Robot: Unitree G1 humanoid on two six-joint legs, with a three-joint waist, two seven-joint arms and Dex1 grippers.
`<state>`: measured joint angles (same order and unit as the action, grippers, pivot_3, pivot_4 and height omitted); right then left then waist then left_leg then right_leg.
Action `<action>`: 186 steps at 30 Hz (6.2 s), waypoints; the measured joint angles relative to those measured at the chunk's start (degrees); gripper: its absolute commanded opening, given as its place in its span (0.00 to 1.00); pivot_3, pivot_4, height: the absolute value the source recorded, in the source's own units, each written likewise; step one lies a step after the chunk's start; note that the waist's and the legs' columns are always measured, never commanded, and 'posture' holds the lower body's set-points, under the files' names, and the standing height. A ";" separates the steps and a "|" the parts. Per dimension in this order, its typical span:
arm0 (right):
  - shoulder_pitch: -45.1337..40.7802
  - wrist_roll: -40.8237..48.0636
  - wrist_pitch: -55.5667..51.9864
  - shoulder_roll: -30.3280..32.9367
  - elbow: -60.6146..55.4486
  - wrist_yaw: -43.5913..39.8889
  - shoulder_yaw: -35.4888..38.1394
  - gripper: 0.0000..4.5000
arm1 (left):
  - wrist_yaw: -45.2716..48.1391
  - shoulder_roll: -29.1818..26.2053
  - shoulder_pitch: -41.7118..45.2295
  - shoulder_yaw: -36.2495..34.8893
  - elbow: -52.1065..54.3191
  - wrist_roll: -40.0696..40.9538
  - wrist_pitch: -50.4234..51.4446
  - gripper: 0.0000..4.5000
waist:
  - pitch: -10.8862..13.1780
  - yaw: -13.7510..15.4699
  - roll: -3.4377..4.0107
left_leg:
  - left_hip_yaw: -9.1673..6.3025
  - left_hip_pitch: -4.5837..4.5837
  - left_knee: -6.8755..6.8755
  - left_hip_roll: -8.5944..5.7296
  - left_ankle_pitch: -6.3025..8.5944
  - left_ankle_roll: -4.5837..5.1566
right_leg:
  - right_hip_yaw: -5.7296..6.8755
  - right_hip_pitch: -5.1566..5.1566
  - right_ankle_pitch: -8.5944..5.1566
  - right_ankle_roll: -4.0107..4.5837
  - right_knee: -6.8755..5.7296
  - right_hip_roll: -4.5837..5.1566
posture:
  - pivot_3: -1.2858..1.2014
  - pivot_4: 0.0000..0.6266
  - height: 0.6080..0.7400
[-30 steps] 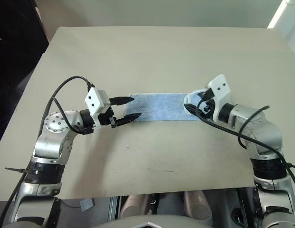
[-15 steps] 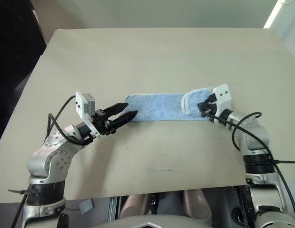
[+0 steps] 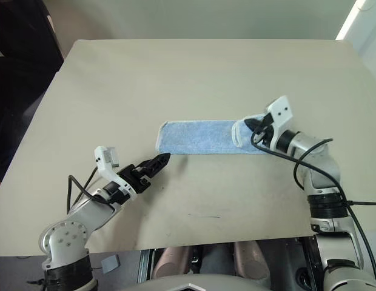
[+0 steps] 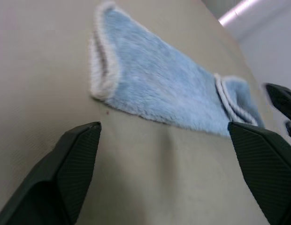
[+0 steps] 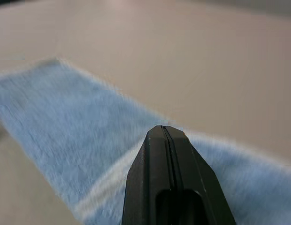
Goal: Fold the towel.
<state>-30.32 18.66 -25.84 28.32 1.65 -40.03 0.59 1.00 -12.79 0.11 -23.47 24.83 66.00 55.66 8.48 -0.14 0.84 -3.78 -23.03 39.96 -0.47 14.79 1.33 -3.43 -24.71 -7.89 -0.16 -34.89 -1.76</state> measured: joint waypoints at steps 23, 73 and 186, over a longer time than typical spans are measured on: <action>-2.19 4.76 -0.31 -2.43 -5.59 2.22 3.63 0.00 | -22.64 4.74 19.63 -0.20 -22.22 12.30 -1.40 0.99 | 0.05 0.93 0.09 | -0.35 1.20 -0.83 -0.48 -0.08 -0.59 | -0.32 1.11 -0.16 0.05 0.20 0.02 | 0.52 0.24 1.00; 13.36 7.99 -10.56 2.21 -11.62 4.98 5.95 0.00 | 15.08 -8.94 44.06 28.11 -21.43 -11.64 -0.23 0.02 | 0.25 1.42 -0.24 | -0.31 0.46 -0.90 -0.48 0.04 -0.60 | -0.31 0.32 -0.69 -0.37 0.12 0.11 | 0.52 0.24 1.00; 1.38 18.86 -38.19 -10.58 -0.67 17.08 15.96 0.99 | 37.42 -14.09 25.59 18.01 -27.22 -42.50 -21.62 0.00 | 0.19 1.12 -0.33 | -0.51 0.12 -0.81 -0.42 0.25 -0.04 | -0.03 -0.35 -0.04 0.02 -0.06 0.18 | 0.52 0.24 1.00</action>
<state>-28.94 37.52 -64.02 17.74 0.98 -22.96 16.55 38.42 -26.88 25.70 -5.47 -2.38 23.50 34.04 8.67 0.98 0.51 -4.29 -22.91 39.15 -0.89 15.05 1.28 -3.46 -25.06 -7.94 -0.15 -34.95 -1.57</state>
